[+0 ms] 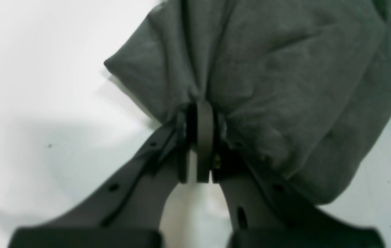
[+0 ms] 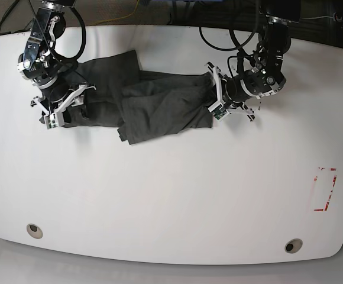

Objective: Layout the t-shirt on the table in an organized manner, then fold the t-shirt properly
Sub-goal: 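Lower the folded end onto the strip and hold it with the left gripper, then release the right gripper and move it to the strip's other end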

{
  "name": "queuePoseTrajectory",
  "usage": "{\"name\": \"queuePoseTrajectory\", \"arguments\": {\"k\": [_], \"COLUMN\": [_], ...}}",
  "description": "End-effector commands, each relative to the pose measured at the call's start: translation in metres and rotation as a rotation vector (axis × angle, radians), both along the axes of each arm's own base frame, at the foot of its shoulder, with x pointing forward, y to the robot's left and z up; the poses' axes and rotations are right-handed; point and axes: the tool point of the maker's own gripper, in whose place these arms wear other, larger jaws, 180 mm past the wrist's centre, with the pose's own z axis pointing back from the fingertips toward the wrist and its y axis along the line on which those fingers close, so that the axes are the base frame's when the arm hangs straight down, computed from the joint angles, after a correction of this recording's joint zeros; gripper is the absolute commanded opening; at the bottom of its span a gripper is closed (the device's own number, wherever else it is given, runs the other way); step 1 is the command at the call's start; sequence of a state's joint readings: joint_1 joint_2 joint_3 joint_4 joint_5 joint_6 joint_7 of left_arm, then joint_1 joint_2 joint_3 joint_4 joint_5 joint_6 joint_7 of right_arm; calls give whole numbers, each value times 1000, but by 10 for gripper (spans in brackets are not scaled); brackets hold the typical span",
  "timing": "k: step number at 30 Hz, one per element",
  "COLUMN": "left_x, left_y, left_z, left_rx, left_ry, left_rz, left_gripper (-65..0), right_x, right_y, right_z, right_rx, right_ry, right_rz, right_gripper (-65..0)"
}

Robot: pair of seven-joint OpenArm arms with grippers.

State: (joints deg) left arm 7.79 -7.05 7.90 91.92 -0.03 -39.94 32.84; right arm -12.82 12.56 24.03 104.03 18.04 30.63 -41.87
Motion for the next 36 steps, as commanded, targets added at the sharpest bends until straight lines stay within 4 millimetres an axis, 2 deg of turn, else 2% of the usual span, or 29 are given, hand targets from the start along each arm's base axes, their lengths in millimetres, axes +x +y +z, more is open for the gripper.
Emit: {"name": "queuePoseTrajectory", "arguments": {"k": [1, 5, 9, 16, 19, 28, 36], "left_x": [1, 0, 0, 0, 0, 0, 0], "left_y": [6, 7, 12, 14, 14, 14, 14], "left_z": [-1, -3, -4, -4, -4, -4, -4], "left_rx": [30, 32, 47, 50, 50, 50, 50], "left_ry": [0, 5, 6, 6, 6, 5, 5], "left_rz": [0, 0, -3, -2, -2, -2, -2], "left_gripper": [-627, -627, -627, -627, -627, -627, -627], "right_x": [12, 14, 12, 3, -2, -13, -28], "right_y": [-8, -21, -55, -97, -110, -133, -150], "right_z": [29, 38, 52, 56, 51, 38, 17], "right_rx": [-36, -17, 27, 149, 223, 493, 537], "right_ry": [-73, -87, -102, -82, -63, -61, -14], "right_rz": [-6, -69, -183, -306, -336, -377, -398], "right_gripper": [-291, -253, -188, -82, -52, -48, -48]}}
